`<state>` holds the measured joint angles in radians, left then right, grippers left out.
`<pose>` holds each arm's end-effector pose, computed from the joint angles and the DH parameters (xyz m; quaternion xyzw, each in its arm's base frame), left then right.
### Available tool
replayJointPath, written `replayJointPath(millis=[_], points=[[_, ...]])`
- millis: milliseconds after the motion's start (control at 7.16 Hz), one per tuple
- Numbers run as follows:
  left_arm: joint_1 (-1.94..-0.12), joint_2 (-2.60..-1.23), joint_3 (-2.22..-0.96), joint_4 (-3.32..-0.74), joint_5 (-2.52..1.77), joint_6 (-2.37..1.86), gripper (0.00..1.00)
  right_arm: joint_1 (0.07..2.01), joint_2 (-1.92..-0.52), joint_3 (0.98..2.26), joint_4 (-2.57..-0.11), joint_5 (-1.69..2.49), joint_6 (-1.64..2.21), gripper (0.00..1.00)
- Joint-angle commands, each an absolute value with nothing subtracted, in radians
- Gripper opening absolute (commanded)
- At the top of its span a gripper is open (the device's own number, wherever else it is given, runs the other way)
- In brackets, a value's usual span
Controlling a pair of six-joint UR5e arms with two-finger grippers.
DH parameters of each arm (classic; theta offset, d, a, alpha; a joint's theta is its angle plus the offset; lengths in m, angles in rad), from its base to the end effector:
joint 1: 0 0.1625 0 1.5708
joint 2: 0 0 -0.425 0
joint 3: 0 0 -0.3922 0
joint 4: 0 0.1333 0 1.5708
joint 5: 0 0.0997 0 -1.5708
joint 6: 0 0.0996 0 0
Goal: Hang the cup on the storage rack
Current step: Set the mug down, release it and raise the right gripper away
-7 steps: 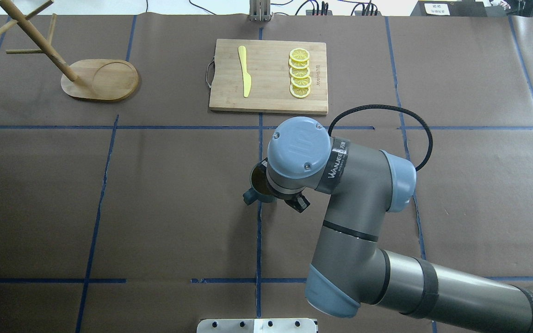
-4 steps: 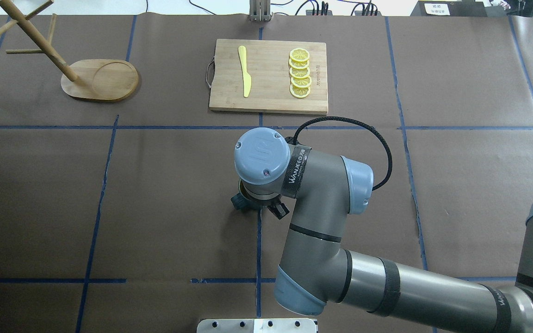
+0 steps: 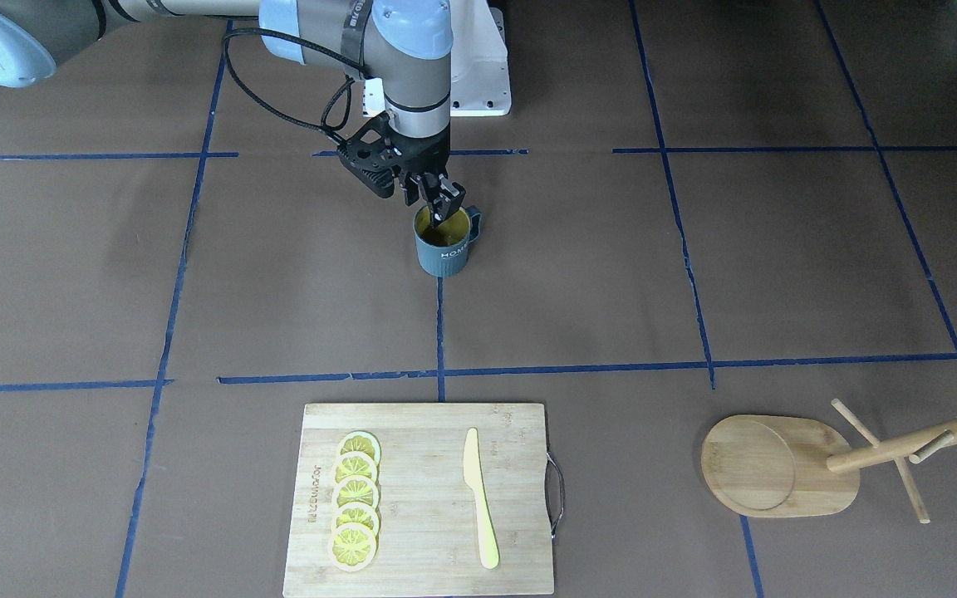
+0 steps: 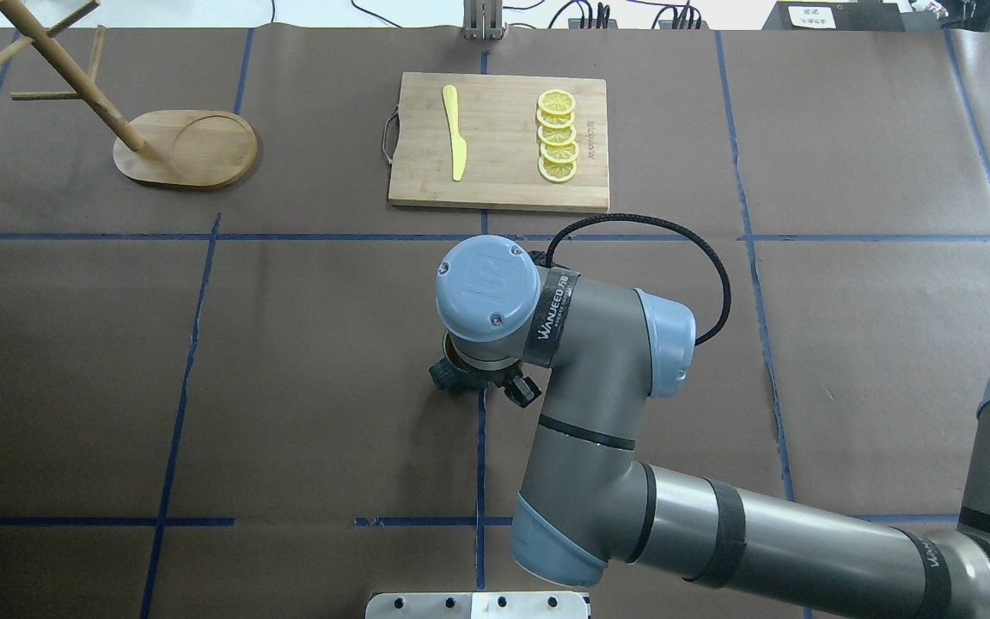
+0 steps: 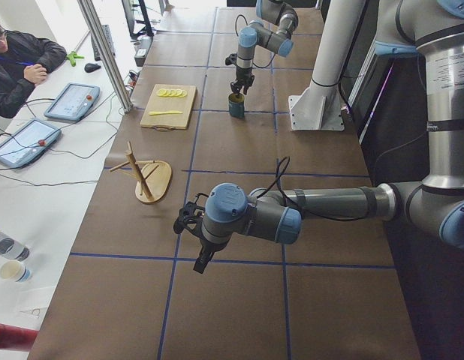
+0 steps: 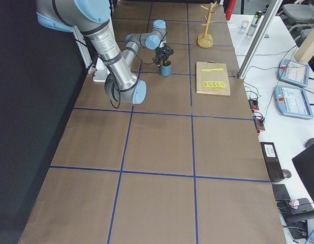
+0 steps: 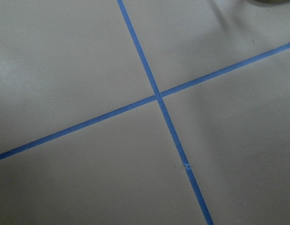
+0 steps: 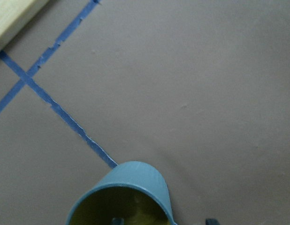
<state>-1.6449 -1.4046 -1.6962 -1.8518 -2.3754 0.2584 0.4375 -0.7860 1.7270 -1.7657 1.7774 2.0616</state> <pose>-0.0936 -0.4291 0.6410 0.1731 0.3651 0.1308 0.9053 -0.5597 -0.3864 0.1502 -0.1056 -0.3598 0.3810 0.8451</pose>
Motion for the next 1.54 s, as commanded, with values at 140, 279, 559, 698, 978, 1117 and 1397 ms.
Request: replayJointPath(millis=[140, 279, 559, 698, 978, 1117, 1397], points=[[-1.614, -1.430, -1.684, -1.897, -2.378, 0.271, 1.00, 0.633, -0.881, 1.964, -1.947, 1.895, 1.658, 1.00], [-1.611, -1.430, -1.690, -1.948, -2.384, 0.272, 1.00, 0.729, -0.973, 2.027, -1.947, 1.998, 1.481, 1.00], [-1.427, -1.456, -1.719, -2.002, -2.471, 0.240, 1.00, 0.878, -1.136, 2.072, -1.942, 2.070, 1.108, 1.00], [-1.337, -1.510, -1.721, -2.000, -2.471, 0.121, 1.00, 0.943, -1.210, 2.072, -1.934, 2.089, 0.959, 1.00], [-1.208, -1.587, -1.733, -2.070, -2.470, -0.026, 1.00, 1.084, -1.354, 2.069, -1.934, 2.109, 0.635, 1.00], [-1.160, -1.597, -1.736, -2.195, -2.448, -0.026, 1.00, 1.144, -1.402, 2.060, -1.936, 2.109, 0.500, 1.00], [-0.992, -1.617, -1.738, -2.432, -2.157, -0.040, 1.00, 1.228, -1.456, 2.057, -1.936, 2.143, 0.370, 1.00]])
